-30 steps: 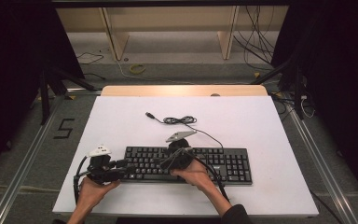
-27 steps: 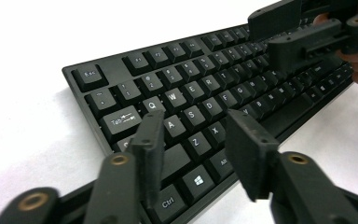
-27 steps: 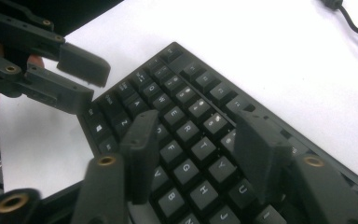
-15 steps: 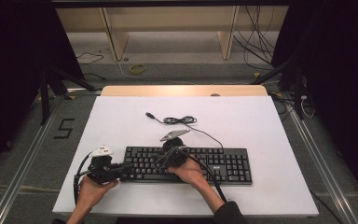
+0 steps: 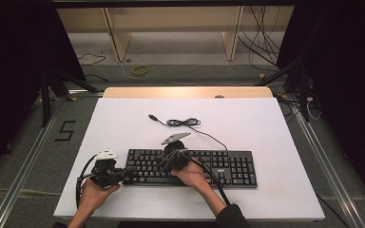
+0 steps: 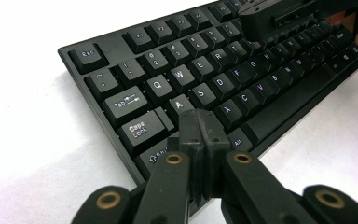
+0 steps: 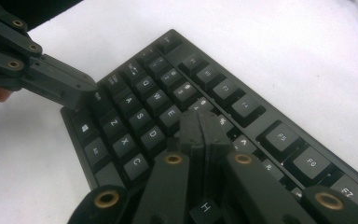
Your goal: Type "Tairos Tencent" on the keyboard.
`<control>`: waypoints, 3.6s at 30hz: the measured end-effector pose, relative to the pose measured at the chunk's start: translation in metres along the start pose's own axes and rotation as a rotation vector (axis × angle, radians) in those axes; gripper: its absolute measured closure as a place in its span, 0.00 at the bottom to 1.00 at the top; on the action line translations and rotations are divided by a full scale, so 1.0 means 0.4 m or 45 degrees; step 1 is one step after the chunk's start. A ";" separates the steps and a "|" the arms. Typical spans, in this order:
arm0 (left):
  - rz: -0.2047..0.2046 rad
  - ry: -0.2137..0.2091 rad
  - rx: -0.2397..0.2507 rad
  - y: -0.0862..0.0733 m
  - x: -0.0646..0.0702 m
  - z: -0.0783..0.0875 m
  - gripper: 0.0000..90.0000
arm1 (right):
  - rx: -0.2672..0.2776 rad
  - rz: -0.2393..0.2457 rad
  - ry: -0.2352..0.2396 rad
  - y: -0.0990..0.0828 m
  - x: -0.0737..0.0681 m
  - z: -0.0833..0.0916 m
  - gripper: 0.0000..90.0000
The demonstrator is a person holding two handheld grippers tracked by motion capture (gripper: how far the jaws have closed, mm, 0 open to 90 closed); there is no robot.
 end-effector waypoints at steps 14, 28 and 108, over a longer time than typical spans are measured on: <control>0.013 0.012 -0.026 -0.001 -0.009 -0.006 0.99 | -0.027 -0.007 -0.009 -0.005 0.005 -0.011 1.00; 0.016 0.010 -0.048 -0.003 -0.011 -0.013 0.99 | -0.047 -0.008 -0.013 -0.009 0.007 -0.022 1.00; 0.059 -0.047 0.152 0.050 0.003 -0.027 0.41 | 0.166 -0.091 0.024 -0.102 0.023 0.178 0.36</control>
Point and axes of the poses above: each handheld gripper's, and its own axes: z roughly backward along the jaws, y roughly out of its top, x roughly to its right, the point moved 1 cm from there along -z, roughly forward along the jaws, and after that the axes turned 2 degrees about x, right-handed, at the moved point
